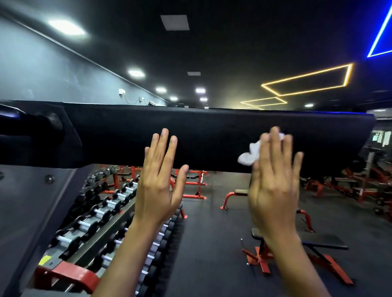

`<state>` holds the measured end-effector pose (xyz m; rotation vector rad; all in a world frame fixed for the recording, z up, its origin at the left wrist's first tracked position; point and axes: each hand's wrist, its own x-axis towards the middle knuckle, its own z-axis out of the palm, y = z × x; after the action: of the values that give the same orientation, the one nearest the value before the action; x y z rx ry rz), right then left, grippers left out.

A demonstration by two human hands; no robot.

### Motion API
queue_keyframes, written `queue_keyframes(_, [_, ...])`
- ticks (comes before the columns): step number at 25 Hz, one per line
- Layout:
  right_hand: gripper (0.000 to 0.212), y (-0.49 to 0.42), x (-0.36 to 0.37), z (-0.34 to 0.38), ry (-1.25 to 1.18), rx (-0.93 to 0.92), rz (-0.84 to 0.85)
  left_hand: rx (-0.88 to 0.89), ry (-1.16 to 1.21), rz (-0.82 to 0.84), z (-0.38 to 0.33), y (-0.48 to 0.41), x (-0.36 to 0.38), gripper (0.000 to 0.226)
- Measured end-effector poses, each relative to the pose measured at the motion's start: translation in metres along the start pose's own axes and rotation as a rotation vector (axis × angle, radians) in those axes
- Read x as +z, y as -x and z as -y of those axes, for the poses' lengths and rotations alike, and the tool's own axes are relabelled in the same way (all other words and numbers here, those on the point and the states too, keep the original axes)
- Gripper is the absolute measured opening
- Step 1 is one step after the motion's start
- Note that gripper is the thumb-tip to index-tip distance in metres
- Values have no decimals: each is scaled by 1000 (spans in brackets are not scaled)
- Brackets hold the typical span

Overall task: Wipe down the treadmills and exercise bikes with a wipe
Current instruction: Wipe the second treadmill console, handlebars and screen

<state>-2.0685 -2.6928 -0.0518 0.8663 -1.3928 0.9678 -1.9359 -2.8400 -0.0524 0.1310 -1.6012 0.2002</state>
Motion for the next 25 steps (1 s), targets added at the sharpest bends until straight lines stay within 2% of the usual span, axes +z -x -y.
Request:
queue_keyframes(2, [47,-18,2,6,-51,65,-17,20,18,2,-13,-2,8,52])
queue_keyframes(5, [46,-34,2,1,-26,-149,41,59,34,15,-29,-4,18,52])
queue_keyframes(6, [46,-35,-2,-14,-16,-117,22,66,43,17,-34,-5,21,51])
queue_keyframes(9, [46,-11,-16,-47,-42,168,-94,75,62,24,-46,-7,26,52])
queue_keyframes(10, [48,1,-17,-45,-42,187,-97,74,65,25,-49,-8,29,52])
queue_keyframes(11, [52,11,-14,-38,-42,145,-74,72,65,26,-53,-10,31,52])
queue_keyframes(14, [62,1,-8,-26,-11,-164,78,99,57,44,-64,-17,37,51])
queue_keyframes(15, [62,-13,-12,-33,10,-189,80,117,59,53,-69,-19,40,51])
queue_keyframes(16, [60,-25,-16,-44,17,-137,49,134,63,61,-74,-20,42,50])
queue_keyframes(19, [49,-26,-31,-81,-40,182,-103,148,74,77,-86,-21,48,50])
queue_keyframes(20, [49,-15,-33,-81,-47,225,-124,146,78,77,-88,-21,49,50])
queue_keyframes(22, [53,9,-28,-66,-68,137,-55,145,79,75,-90,-22,51,50])
queue_keyframes(25, [48,17,-16,-45,-61,-160,104,131,86,79,-93,-21,52,50])
